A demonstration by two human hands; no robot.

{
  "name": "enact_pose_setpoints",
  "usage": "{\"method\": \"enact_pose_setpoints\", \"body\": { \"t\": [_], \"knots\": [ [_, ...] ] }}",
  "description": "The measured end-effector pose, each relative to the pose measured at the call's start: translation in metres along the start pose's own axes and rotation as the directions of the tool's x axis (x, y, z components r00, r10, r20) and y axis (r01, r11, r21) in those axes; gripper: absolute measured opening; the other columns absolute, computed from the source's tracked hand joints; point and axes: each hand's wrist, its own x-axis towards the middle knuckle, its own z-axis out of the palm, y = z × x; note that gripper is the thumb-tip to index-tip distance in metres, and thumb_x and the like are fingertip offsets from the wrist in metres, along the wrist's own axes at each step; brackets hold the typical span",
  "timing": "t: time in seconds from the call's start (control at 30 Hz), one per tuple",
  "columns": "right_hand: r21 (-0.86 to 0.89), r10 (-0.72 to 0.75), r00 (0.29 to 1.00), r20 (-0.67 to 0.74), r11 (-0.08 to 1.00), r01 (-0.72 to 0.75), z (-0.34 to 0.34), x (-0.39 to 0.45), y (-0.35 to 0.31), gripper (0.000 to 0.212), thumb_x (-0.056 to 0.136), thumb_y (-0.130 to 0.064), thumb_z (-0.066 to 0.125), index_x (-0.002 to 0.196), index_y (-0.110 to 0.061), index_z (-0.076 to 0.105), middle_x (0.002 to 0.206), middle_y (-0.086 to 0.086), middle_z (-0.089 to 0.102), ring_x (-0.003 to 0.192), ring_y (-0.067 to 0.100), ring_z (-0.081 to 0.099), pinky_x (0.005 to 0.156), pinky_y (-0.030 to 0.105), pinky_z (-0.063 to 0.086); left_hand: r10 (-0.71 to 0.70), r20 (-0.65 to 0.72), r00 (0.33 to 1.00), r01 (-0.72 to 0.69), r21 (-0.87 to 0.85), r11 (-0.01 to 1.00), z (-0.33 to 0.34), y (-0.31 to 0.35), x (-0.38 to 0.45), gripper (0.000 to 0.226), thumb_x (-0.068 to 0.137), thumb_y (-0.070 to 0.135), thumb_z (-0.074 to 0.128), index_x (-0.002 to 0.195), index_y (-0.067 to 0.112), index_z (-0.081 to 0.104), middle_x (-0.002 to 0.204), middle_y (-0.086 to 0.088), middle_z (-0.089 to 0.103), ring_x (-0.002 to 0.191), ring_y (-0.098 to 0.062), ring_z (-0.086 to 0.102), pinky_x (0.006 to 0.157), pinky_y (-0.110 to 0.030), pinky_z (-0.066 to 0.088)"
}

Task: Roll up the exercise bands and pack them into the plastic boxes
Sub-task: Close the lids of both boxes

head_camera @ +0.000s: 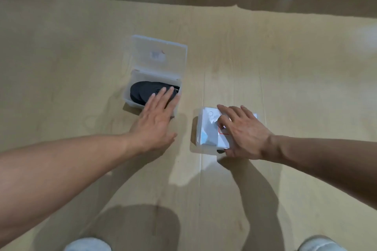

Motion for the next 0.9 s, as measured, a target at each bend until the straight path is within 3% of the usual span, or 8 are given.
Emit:
{"method": "enact_pose_setpoints", "body": {
  "t": [0.1, 0.2, 0.27, 0.37, 0.6, 0.73, 0.83, 0.9],
  "knots": [
    [0.017, 0.086, 0.995, 0.059, 0.996, -0.087, -0.015, 0.008, 0.031, 0.076, 0.068, -0.063, 0.073, 0.122, -0.018, 0.044, 0.162, 0.012, 0.025, 0.141, 0.036, 0.036, 0.116, 0.053, 0.028, -0.325, -0.019, 0.945, 0.319, -0.155, 0.935, -0.009, -0.023, 0.008, 0.123, 0.08, 0.048, 0.08, 0.162, 0.019, -0.007, 0.171, -0.006, -0.014, 0.157, -0.026, -0.014, 0.127, -0.04, -0.007],
    [0.038, 0.237, 0.962, 0.134, 0.969, -0.244, -0.036, 0.018, 0.061, 0.087, 0.067, -0.077, 0.061, 0.128, -0.018, 0.044, 0.165, 0.01, 0.021, 0.148, 0.03, 0.027, 0.12, 0.054, 0.022, -0.422, 0.061, 0.905, 0.425, -0.205, 0.882, -0.016, -0.057, 0.015, 0.117, 0.075, 0.047, 0.083, 0.162, 0.022, 0.01, 0.17, -0.009, 0.012, 0.156, -0.033, 0.009, 0.127, -0.047, 0.016],
    [0.051, 0.295, 0.946, 0.136, 0.951, -0.304, -0.052, 0.025, 0.071, 0.099, 0.056, -0.09, 0.048, 0.127, -0.021, 0.048, 0.161, 0.008, 0.03, 0.146, 0.029, 0.03, 0.12, 0.052, 0.022, -0.389, 0.066, 0.919, 0.395, -0.2, 0.897, -0.016, -0.07, 0.014, 0.101, 0.081, 0.039, 0.08, 0.161, 0.025, 0.02, 0.166, -0.008, 0.025, 0.15, -0.034, 0.024, 0.123, -0.045, 0.027],
    [0.247, 0.336, 0.941, 0.047, 0.908, -0.337, -0.068, 0.041, 0.065, 0.084, 0.08, -0.077, 0.057, 0.14, -0.019, 0.046, 0.157, 0.007, 0.04, 0.142, 0.029, 0.038, 0.118, 0.043, 0.027, -0.324, -0.012, 0.946, 0.316, -0.182, 0.931, -0.017, -0.069, 0.011, 0.076, 0.091, 0.028, 0.073, 0.157, 0.022, 0.036, 0.153, -0.005, 0.045, 0.134, -0.032, 0.043, 0.112, -0.041, 0.038],
    [0.775, 0.444, 0.895, 0.037, 0.553, -0.306, -0.089, 0.097, 0.024, 0.103, 0.08, -0.067, 0.072, 0.16, -0.028, 0.021, 0.161, -0.005, 0.037, 0.145, 0.015, 0.04, 0.116, 0.032, 0.034, -0.082, 0.006, 0.997, 0.082, -0.156, 0.984, -0.013, -0.028, 0.002, 0.065, 0.099, 0.034, 0.063, 0.157, 0.019, 0.037, 0.152, -0.001, 0.047, 0.135, -0.025, 0.041, 0.113, -0.036, 0.036],
    [0.665, 0.377, 0.918, -0.12, 0.717, -0.207, -0.099, 0.089, 0.0, 0.051, 0.085, -0.06, 0.068, 0.126, -0.029, 0.062, 0.122, -0.01, 0.068, 0.115, 0.014, 0.062, 0.097, 0.03, 0.049, -0.068, -0.033, 0.997, 0.056, -0.28, 0.958, 0.0, 0.0, -0.008, 0.062, 0.088, 0.041, 0.073, 0.141, 0.023, 0.046, 0.135, 0.004, 0.051, 0.115, -0.023, 0.054, 0.094, -0.034, 0.045],
    [0.493, 0.292, 0.942, -0.164, 0.852, -0.178, -0.096, 0.067, -0.014, 0.043, 0.085, -0.06, 0.066, 0.119, -0.034, 0.062, 0.117, -0.008, 0.07, 0.107, 0.018, 0.064, 0.092, 0.038, 0.053, -0.105, -0.108, 0.989, 0.058, -0.371, 0.927, 0.004, 0.001, -0.022, 0.053, 0.075, 0.053, 0.081, 0.104, 0.026, 0.045, 0.103, 0.01, 0.049, 0.083, -0.016, 0.052, 0.067, -0.031, 0.039],
    [0.429, 0.202, 0.963, -0.177, 0.897, -0.109, -0.088, 0.049, -0.022, 0.045, 0.085, -0.059, 0.067, 0.121, -0.033, 0.062, 0.116, -0.006, 0.07, 0.107, 0.02, 0.063, 0.091, 0.038, 0.051, 0.098, -0.23, 0.968, -0.154, -0.241, 0.958, 0.006, -0.007, -0.03, 0.051, 0.073, 0.057, 0.078, 0.087, 0.023, 0.043, 0.087, 0.009, 0.046, 0.071, -0.018, 0.046, 0.058, -0.031, 0.036]
  ]
}}
